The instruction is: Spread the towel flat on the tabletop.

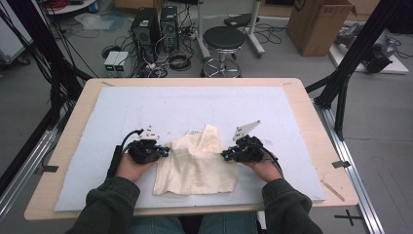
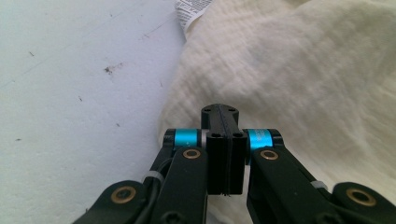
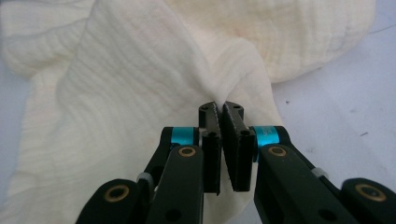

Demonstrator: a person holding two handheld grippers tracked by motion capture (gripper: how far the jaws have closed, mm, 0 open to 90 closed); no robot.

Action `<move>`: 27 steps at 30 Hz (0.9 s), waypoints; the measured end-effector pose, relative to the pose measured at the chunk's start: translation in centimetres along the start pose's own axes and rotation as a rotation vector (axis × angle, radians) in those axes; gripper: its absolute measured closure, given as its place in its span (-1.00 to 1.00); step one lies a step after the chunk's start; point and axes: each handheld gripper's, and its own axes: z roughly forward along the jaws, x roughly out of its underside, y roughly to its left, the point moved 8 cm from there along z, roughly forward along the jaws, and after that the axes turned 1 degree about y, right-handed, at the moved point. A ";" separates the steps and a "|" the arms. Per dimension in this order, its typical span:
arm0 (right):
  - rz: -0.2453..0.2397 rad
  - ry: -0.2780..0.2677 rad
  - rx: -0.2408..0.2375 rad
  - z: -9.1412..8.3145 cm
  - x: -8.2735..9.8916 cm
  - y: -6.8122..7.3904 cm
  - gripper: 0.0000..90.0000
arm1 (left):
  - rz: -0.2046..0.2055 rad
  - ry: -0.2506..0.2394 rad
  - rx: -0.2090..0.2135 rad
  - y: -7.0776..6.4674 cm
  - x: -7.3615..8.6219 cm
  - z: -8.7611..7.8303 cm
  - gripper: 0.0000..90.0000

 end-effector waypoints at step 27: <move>0.028 -0.161 0.012 -5.1 -1.6 1.1 0.51 | -0.069 -0.099 0.001 0.9 -2.5 -0.6 0.49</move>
